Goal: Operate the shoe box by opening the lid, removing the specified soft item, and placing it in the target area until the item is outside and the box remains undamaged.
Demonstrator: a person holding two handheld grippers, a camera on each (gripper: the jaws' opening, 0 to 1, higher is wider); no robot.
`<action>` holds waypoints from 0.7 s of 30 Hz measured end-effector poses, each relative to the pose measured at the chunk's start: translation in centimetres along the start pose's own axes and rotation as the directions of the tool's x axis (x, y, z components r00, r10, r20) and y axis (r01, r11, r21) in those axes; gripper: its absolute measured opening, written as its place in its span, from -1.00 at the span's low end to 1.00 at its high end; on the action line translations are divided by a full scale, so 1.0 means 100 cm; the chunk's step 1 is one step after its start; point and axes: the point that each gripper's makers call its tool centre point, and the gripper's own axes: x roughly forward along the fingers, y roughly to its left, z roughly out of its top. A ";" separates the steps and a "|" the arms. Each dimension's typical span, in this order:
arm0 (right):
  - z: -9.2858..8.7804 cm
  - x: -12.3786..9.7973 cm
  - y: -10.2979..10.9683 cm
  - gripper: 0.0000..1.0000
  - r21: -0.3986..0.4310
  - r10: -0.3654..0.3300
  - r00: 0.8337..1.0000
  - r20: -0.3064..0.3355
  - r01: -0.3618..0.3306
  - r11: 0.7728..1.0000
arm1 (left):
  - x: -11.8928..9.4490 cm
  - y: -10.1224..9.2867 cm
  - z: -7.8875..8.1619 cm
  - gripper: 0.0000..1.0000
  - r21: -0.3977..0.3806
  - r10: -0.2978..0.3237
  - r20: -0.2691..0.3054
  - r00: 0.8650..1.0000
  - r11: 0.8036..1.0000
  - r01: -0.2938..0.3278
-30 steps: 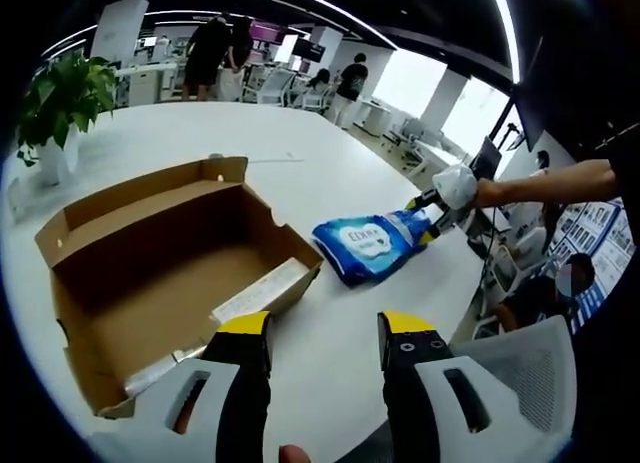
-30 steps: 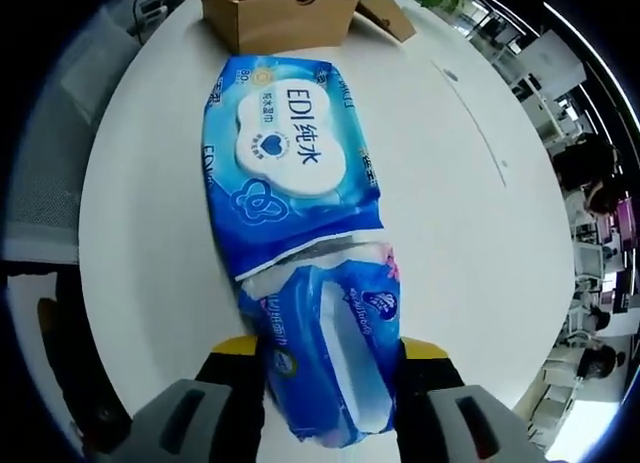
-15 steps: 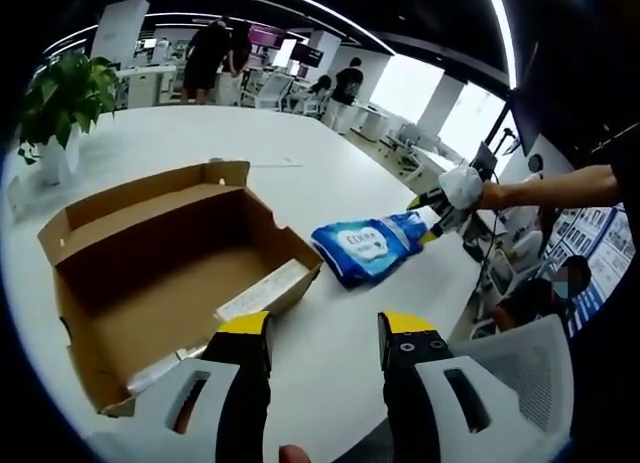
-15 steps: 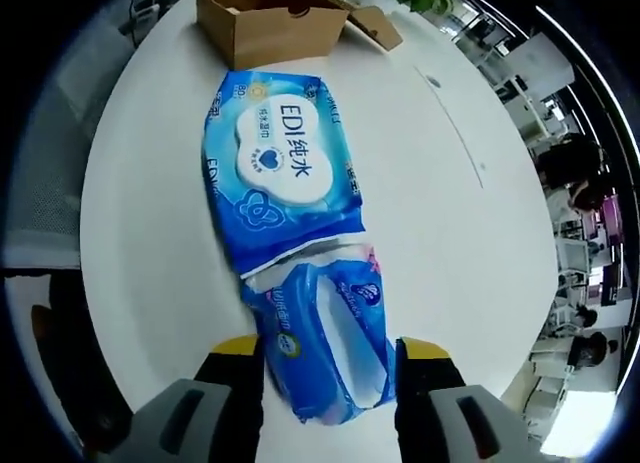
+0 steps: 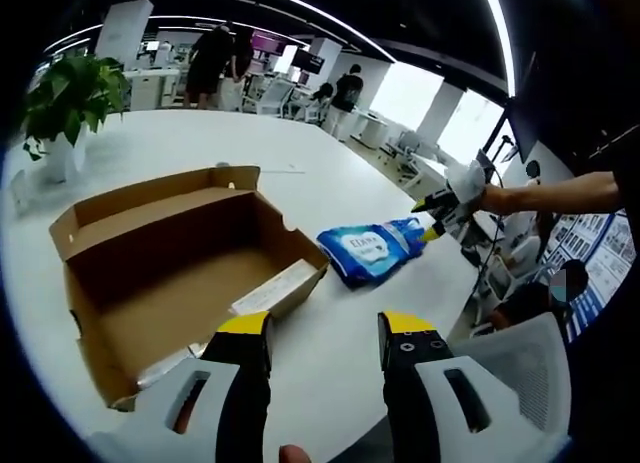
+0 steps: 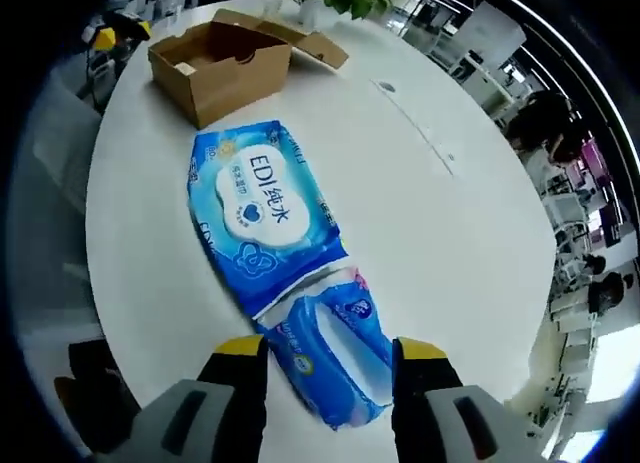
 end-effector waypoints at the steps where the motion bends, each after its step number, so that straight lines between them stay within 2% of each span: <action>1: 0.003 0.000 0.000 -0.05 0.024 0.003 1.000 0.013 -0.004 1.000 | -0.001 0.000 0.000 -0.14 0.000 0.000 0.001 1.000 1.000 0.000; 3: 0.013 -0.001 0.002 -0.05 0.100 0.018 0.998 0.062 -0.024 0.995 | -0.002 0.002 0.000 -0.14 -0.003 0.001 0.004 1.000 1.000 -0.001; 6: 0.030 -0.002 0.003 -0.06 0.231 0.022 0.989 0.149 -0.056 0.971 | -0.005 0.004 -0.001 -0.14 -0.008 0.002 0.008 1.000 1.000 -0.002; 9: 0.040 -0.002 0.004 -0.06 0.300 0.014 0.983 0.185 -0.070 0.952 | -0.006 0.006 -0.001 -0.14 -0.010 0.005 0.010 1.000 1.000 -0.005; 17: 0.074 0.000 0.013 -0.06 0.357 0.017 0.961 0.276 -0.119 0.927 | -0.015 0.016 0.003 -0.14 -0.015 0.025 0.022 0.999 1.000 -0.025; 21: 0.095 0.002 0.023 -0.06 0.350 0.033 0.951 0.309 -0.145 0.925 | -0.017 0.020 0.003 -0.12 -0.016 0.034 0.024 0.999 0.999 -0.034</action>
